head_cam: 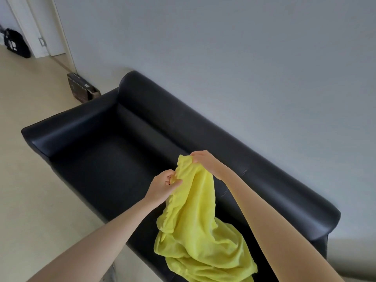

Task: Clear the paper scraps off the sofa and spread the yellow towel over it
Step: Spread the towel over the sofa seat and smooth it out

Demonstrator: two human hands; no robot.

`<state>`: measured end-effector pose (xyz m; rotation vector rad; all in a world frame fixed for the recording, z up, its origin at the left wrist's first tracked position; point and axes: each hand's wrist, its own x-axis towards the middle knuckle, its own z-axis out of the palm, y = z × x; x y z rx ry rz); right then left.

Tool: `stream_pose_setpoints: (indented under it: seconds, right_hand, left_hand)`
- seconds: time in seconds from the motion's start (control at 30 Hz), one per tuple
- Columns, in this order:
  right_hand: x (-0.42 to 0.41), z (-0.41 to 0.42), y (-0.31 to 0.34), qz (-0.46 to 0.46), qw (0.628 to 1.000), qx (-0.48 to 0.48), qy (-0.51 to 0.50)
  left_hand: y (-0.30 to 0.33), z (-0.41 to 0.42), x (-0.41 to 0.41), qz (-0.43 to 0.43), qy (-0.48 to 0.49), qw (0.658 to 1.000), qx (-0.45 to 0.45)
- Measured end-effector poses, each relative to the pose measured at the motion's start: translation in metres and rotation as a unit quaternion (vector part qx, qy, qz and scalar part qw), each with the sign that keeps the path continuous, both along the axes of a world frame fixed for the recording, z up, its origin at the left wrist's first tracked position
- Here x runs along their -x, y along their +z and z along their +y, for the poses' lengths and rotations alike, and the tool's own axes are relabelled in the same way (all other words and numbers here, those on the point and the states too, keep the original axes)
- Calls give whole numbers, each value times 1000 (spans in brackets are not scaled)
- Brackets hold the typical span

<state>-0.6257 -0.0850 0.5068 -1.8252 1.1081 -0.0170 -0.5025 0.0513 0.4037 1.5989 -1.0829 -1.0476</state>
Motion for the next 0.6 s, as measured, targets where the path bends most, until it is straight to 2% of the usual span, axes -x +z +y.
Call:
stream_pose_setpoints:
  seconds: [0.13,0.3,0.43,0.6]
  right_hand:
    - [-32,-12,-13,55,998,-6,26]
    - [-95,-16,-36,-2,998,54,-24]
    - [-141,-27,-58,13,995,96,2]
    - [-191,-36,-95,-4,1000,19,-8]
  left_hand:
    - [0,-6,-66,-92,28,994,46]
    - [-2,-13,-117,-185,5,980,71]
    - [-16,-11,-138,-161,15,987,0]
    - [-35,-20,-172,-147,70,986,-40]
